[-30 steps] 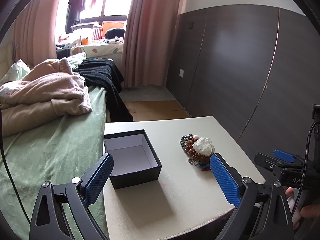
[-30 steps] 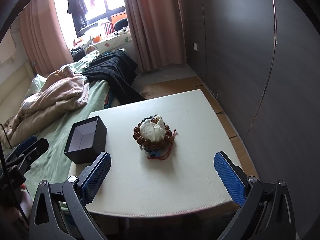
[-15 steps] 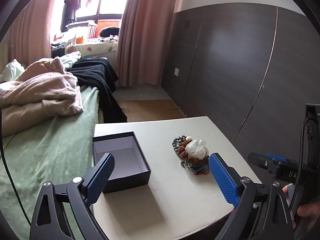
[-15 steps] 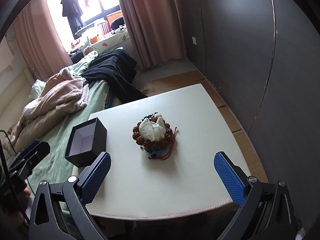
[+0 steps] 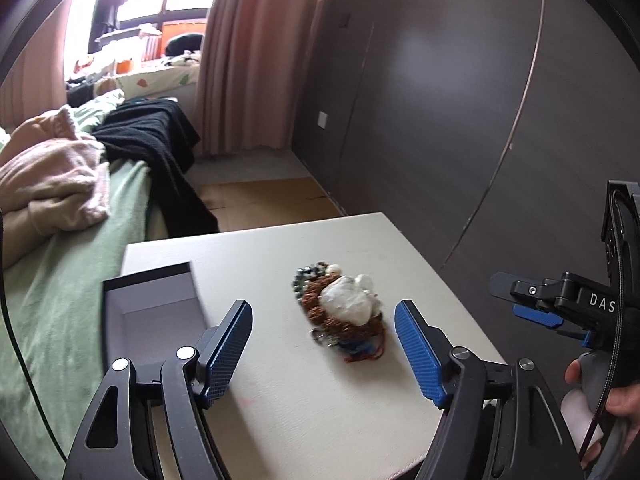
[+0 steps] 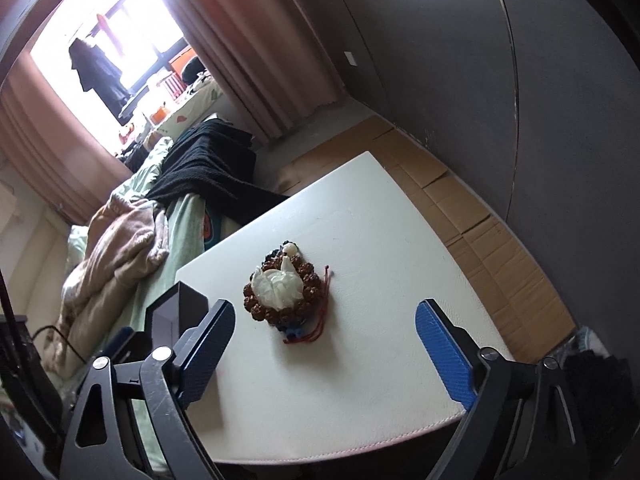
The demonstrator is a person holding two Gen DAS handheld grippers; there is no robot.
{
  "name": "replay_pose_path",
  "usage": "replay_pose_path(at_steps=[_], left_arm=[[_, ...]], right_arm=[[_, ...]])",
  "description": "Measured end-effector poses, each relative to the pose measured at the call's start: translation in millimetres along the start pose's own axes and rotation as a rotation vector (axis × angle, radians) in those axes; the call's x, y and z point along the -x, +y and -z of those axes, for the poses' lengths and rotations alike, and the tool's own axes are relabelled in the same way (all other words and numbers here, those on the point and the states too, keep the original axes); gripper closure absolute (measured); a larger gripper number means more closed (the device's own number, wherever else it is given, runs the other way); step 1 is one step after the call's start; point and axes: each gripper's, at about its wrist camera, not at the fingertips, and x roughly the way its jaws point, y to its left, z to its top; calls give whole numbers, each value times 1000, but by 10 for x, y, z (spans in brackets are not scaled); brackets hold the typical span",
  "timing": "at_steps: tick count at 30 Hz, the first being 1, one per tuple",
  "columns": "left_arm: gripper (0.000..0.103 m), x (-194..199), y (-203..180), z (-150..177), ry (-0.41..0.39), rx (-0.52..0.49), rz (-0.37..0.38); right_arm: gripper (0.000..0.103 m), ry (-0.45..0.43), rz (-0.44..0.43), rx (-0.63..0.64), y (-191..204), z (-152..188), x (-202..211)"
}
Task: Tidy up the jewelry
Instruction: 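Lower the left tool onto the white crystal piece and close it, then drop the white crystal into the box with left tool while right grasps brown bracelet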
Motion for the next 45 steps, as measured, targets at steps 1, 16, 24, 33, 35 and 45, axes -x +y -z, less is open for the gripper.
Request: replay_pose_path(at_steps=[1, 16, 24, 33, 35, 45], left_arm=[[28, -27, -30, -2, 3, -4, 4], [37, -843, -402, -26, 142, -57, 18], [71, -1209, -427, 48, 219, -70, -53], [102, -923, -311, -30, 149, -37, 10], [102, -803, -256, -78, 118, -15, 34], [102, -373, 152, -213, 18, 82, 62]], right_arm=[[12, 1, 3, -10, -25, -22, -18], [16, 54, -12, -146, -436, -222, -294], [17, 73, -18, -181, -547, -222, -358], [19, 120, -49, -173, -467, -192, -513], [27, 142, -78, -172, -423, -170, -572], [58, 234, -147, -157, -96, -97, -952]])
